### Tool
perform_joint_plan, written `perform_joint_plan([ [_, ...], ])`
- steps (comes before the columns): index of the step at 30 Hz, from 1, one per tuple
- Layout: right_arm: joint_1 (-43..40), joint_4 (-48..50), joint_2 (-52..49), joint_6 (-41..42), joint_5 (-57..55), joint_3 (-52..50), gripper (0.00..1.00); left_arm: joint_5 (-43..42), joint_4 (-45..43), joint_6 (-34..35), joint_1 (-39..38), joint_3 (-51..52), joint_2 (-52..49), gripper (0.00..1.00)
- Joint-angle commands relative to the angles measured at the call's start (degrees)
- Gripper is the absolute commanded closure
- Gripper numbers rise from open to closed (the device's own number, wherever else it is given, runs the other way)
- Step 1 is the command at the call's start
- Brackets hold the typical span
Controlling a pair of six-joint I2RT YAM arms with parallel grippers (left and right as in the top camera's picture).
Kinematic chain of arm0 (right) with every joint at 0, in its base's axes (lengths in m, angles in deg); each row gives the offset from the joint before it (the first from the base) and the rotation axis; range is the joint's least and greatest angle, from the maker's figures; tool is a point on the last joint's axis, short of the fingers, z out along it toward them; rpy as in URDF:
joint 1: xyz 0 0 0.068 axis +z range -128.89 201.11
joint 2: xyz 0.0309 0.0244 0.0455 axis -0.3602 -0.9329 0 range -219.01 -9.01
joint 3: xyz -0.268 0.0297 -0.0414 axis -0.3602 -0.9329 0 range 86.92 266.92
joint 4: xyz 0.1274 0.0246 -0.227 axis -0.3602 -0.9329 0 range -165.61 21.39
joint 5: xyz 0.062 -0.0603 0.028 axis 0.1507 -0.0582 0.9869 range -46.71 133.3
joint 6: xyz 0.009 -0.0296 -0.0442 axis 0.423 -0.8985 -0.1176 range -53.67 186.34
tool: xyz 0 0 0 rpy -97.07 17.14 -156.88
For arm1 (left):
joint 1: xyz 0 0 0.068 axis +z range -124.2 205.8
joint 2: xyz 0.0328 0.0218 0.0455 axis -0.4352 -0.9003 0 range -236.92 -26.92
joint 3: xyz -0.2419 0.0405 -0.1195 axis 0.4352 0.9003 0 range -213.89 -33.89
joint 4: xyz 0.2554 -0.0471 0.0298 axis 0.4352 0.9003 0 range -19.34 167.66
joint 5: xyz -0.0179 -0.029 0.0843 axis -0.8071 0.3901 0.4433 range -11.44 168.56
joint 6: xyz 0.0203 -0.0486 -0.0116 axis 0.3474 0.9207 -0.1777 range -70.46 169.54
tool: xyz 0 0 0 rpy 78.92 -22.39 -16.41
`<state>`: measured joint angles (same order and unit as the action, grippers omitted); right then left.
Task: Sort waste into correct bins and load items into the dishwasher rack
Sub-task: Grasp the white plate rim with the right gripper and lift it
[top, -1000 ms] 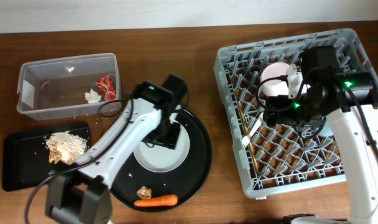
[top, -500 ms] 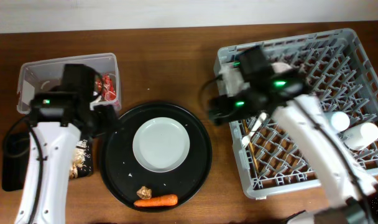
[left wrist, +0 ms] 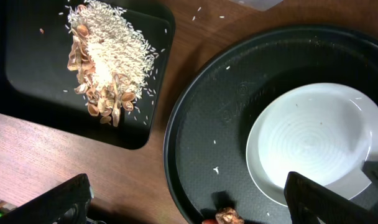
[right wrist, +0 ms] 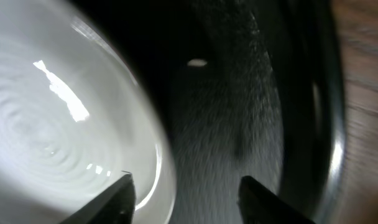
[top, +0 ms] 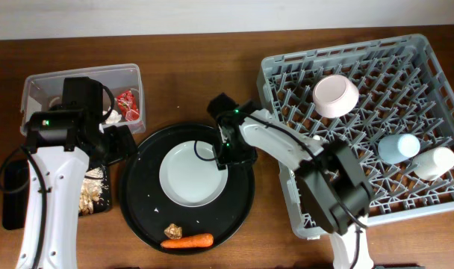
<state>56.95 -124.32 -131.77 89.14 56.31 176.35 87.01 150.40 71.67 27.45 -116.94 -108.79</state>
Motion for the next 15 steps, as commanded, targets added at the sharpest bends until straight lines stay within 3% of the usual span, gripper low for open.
perform_joint_plan([
  [1,0.2,0.3,-2.5,1.5,1.2,-0.3,0.66,-0.3,0.1,0.1,0.2,-0.3,0.5,0.01],
  [2,0.2,0.3,-2.9,1.5,1.4,-0.3,0.85,-0.3,0.0,0.1,0.2,-0.3,0.5,0.01],
  [3,0.2,0.3,-2.9,1.5,1.6,-0.3,0.96,-0.3,0.1,0.1,0.2,-0.3,0.5,0.01],
  [9,-2.1,-5.1,0.3,0.8,0.6,4.2,0.96,-0.3,0.7,0.1,0.2,-0.3,0.5,0.01],
  [15,-9.3,-19.5,8.6,-5.4,-10.8,20.2,0.96,-0.3,0.7,0.1,0.2,-0.3,0.5,0.01],
])
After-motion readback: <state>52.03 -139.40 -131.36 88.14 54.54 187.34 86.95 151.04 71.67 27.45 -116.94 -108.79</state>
